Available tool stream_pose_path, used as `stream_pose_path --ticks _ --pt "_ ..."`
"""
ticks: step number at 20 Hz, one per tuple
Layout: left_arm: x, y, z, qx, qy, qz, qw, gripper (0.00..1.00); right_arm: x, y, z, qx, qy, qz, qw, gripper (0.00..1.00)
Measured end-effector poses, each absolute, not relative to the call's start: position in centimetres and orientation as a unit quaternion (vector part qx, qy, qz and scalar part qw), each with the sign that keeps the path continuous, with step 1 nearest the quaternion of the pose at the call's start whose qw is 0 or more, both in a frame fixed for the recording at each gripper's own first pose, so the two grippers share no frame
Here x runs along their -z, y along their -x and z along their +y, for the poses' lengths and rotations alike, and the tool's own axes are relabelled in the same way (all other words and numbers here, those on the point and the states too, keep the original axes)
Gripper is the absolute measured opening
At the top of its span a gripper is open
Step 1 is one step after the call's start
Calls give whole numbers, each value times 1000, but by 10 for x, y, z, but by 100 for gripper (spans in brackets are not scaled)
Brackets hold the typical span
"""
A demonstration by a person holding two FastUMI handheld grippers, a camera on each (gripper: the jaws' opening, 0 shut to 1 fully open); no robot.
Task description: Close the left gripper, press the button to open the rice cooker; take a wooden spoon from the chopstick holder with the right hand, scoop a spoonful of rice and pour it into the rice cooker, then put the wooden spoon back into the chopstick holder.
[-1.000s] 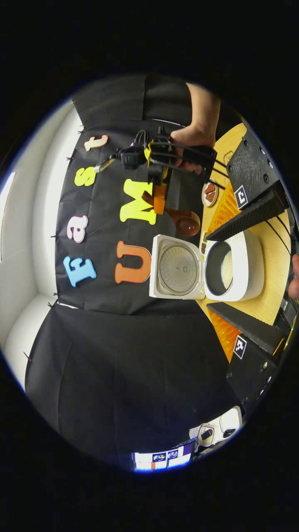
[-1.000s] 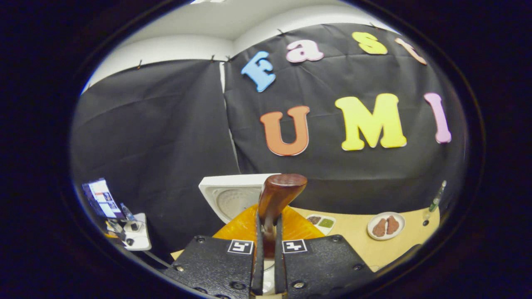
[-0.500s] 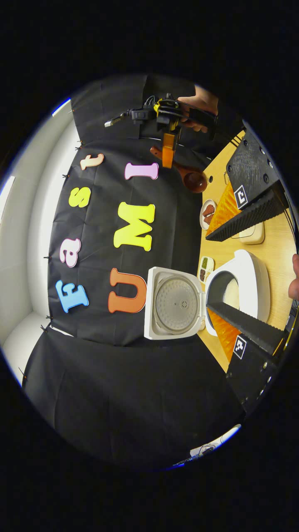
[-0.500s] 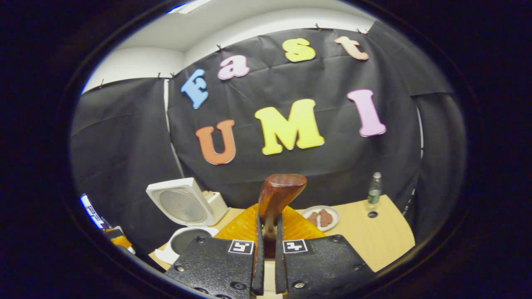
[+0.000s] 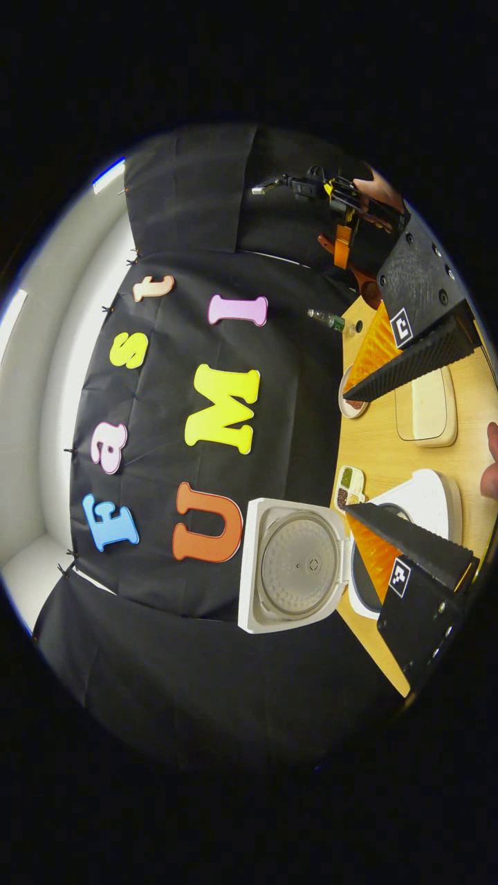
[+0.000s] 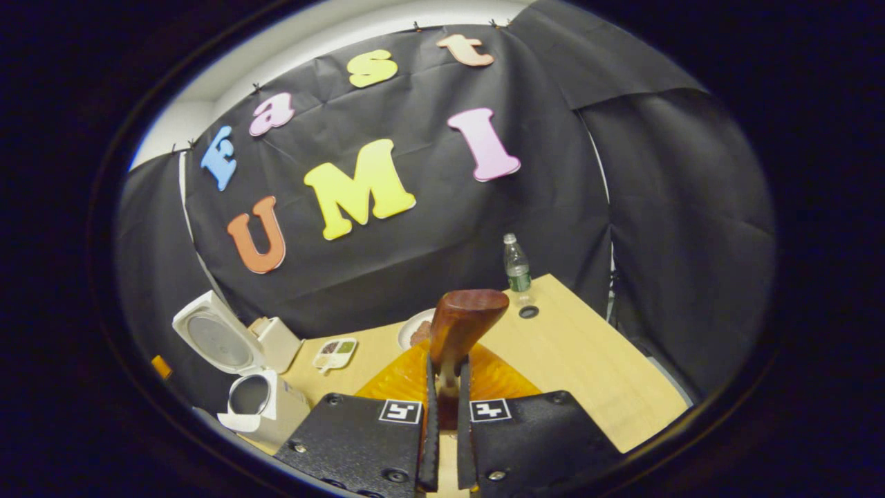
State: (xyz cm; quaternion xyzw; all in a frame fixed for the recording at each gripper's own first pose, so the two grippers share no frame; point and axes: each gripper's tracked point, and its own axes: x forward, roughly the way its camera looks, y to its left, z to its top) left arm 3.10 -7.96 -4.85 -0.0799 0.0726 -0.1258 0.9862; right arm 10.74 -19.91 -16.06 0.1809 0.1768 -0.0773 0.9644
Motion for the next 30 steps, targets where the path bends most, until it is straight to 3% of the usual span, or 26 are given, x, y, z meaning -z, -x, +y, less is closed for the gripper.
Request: stream_pose_path --ticks 16,24,25,29,30 --pt "68 -55 -105 102 59 149 982 94 280 -149 -208 54 -202 261 942 12" --pt "65 -56 -117 105 32 153 982 94 291 -159 -206 41 -225 260 938 19" --pt "62 -57 -117 106 33 150 982 94 292 -158 -205 39 -224 265 937 23" --pt "55 -53 -123 115 33 142 983 94 286 -153 -212 53 -216 275 936 93" --pt "53 -52 -124 118 34 138 983 94 280 -152 -214 56 -216 271 937 94"
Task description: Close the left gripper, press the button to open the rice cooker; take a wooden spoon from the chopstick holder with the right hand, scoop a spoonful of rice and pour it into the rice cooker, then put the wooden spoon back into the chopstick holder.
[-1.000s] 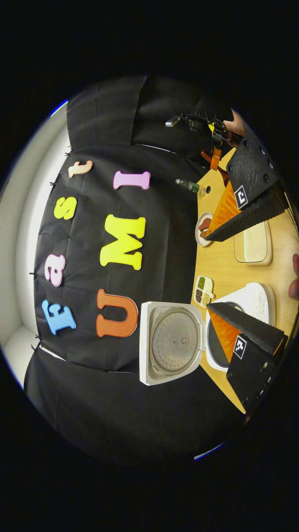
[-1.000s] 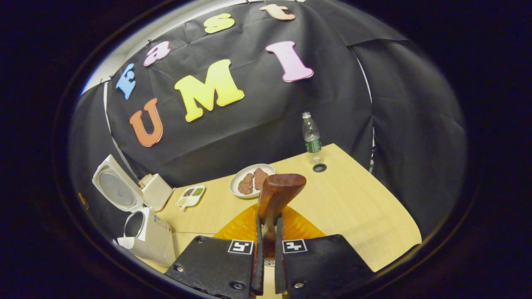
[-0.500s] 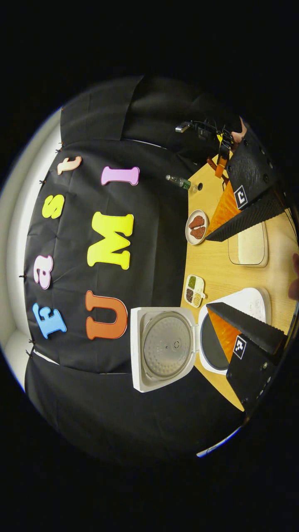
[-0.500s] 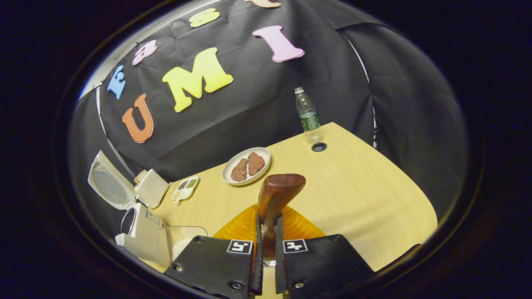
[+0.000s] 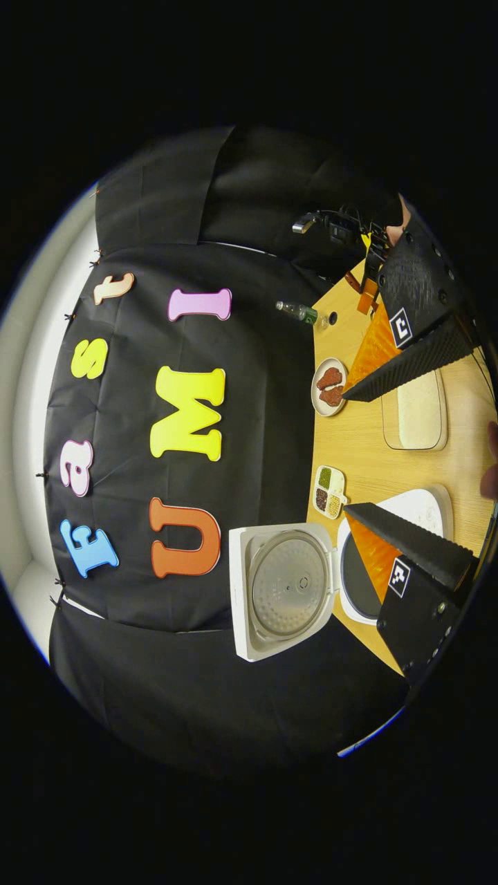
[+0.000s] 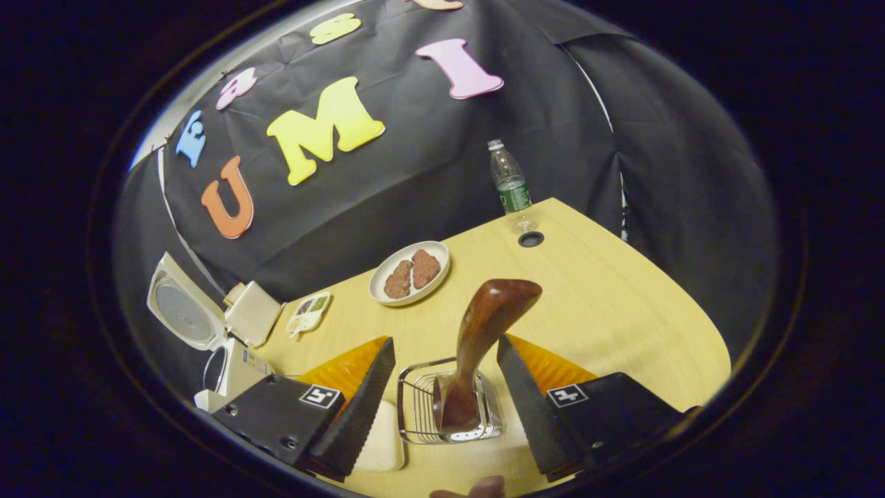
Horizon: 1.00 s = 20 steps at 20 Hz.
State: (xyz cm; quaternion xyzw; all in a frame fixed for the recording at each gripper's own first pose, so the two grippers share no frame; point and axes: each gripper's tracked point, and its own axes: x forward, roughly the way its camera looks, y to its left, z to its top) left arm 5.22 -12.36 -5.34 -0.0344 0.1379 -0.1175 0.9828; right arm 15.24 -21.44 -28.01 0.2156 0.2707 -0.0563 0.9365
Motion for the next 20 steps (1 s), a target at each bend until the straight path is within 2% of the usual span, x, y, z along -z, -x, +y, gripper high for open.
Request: stream_pose_path --ticks 7,15,20 --pt "26 -64 -97 116 39 89 988 94 212 -123 -242 92 -173 224 955 93" --pt "-33 -127 -2 26 36 28 999 94 111 -74 -223 132 -87 127 979 98" --pt "-53 -193 39 -25 25 20 999 94 95 -56 -199 131 -93 119 980 98"
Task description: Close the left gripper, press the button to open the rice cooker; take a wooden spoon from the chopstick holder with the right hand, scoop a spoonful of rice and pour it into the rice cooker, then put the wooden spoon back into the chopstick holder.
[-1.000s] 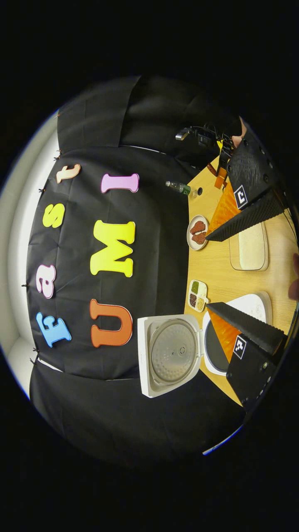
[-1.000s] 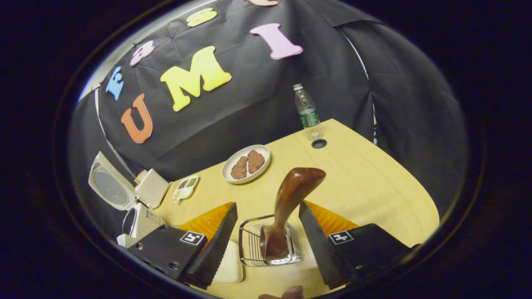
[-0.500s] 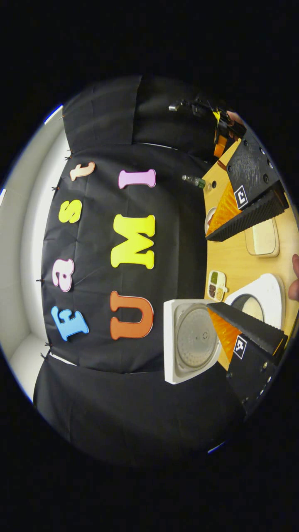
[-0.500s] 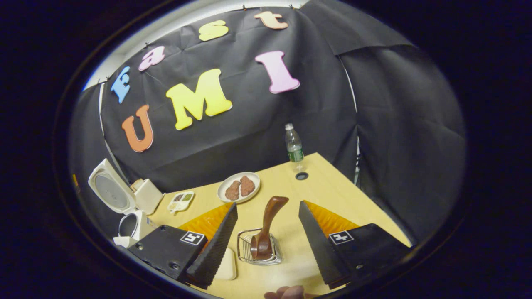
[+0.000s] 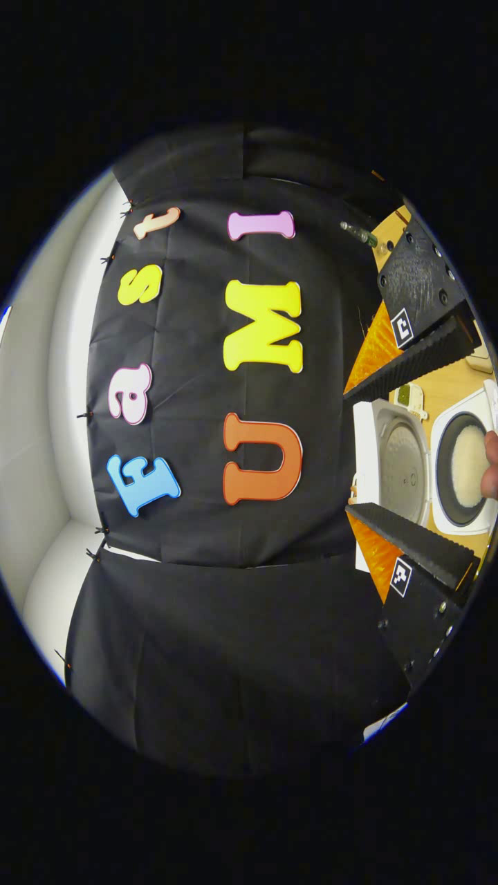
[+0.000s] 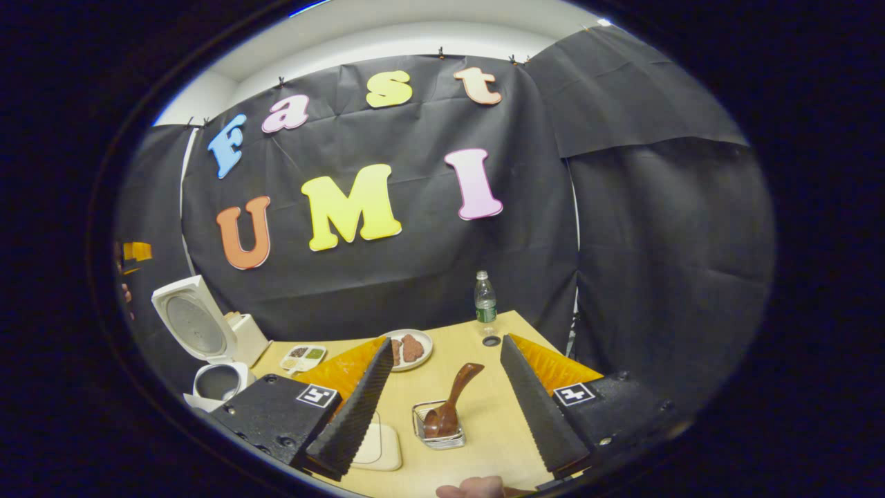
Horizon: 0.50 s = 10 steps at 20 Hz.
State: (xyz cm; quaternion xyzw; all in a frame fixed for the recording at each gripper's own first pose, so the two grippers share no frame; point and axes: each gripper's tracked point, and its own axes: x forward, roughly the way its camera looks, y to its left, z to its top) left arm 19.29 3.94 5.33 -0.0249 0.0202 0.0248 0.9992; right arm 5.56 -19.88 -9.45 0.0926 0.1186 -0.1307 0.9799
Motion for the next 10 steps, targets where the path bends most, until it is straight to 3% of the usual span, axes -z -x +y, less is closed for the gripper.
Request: stream_pose_path --ticks 10 --pt "8 -280 85 -69 6 113 991 94 130 -30 -199 153 -106 165 969 100"
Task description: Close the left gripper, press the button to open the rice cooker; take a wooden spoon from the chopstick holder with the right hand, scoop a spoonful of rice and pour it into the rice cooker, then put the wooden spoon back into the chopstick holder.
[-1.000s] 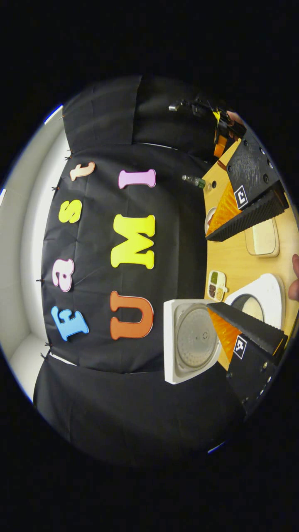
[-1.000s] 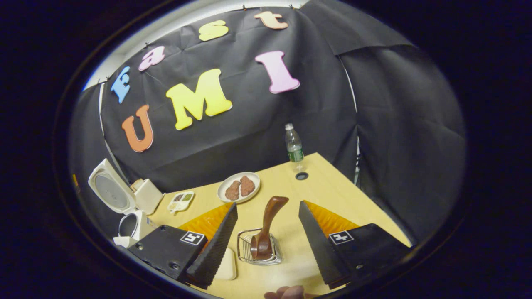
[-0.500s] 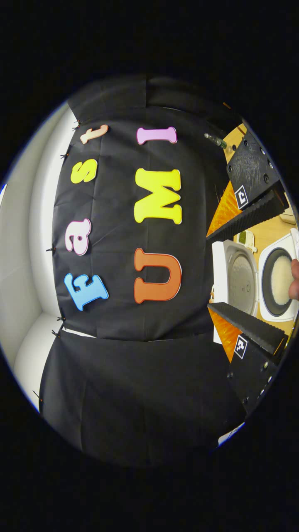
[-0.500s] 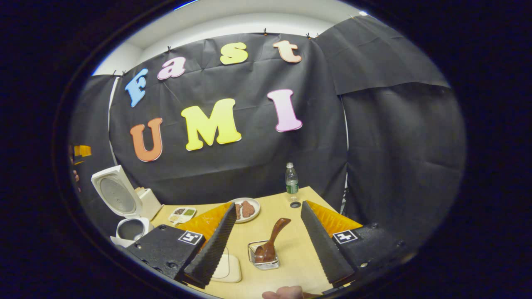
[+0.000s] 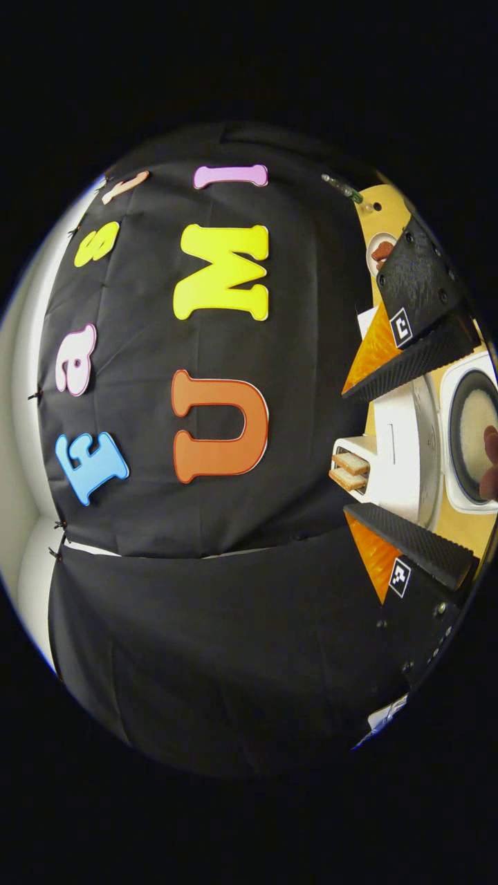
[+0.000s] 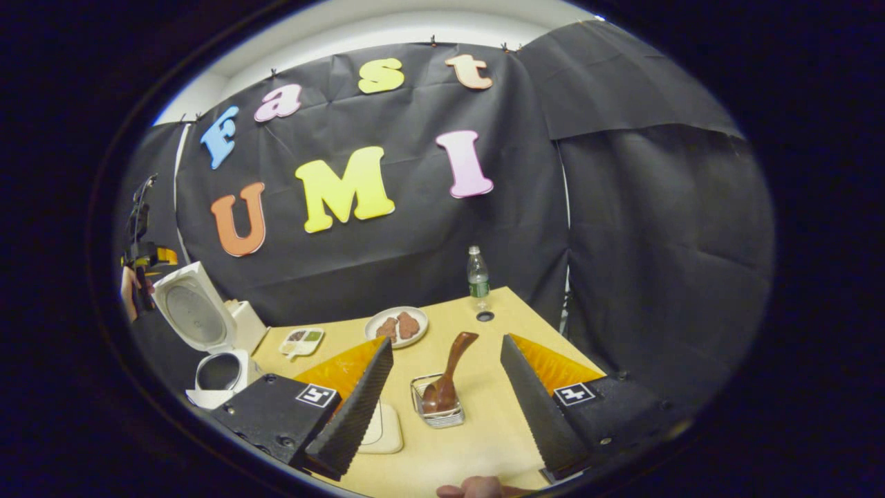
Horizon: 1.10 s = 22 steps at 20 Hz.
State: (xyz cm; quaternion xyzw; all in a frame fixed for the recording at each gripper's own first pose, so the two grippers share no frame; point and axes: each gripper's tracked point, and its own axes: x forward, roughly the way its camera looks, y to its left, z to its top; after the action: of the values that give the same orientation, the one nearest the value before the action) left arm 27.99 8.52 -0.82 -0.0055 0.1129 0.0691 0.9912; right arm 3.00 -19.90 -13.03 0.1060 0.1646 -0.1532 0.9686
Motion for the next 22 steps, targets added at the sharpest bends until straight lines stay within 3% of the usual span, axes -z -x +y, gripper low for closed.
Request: stream_pose_path --ticks 5,9,13,14,15,19,22 --pt "24 -288 90 -70 32 147 986 96 135 -32 -193 149 -107 174 968 96" --pt "29 -277 86 -71 40 171 982 97 136 -39 -173 121 -100 178 971 100" --pt "42 -233 74 -68 42 218 973 98 147 -39 -149 90 -92 192 973 96" --pt "49 -219 67 -60 47 233 970 98 151 -38 -144 83 -91 197 973 100" --pt "57 -206 58 -48 52 252 965 97 153 -36 -139 78 -90 201 972 96" --pt "94 -155 42 -31 68 301 951 96 169 -24 -122 56 -79 224 970 100" --pt "130 -122 33 -28 88 339 936 97 172 -20 -110 38 -71 234 969 96"
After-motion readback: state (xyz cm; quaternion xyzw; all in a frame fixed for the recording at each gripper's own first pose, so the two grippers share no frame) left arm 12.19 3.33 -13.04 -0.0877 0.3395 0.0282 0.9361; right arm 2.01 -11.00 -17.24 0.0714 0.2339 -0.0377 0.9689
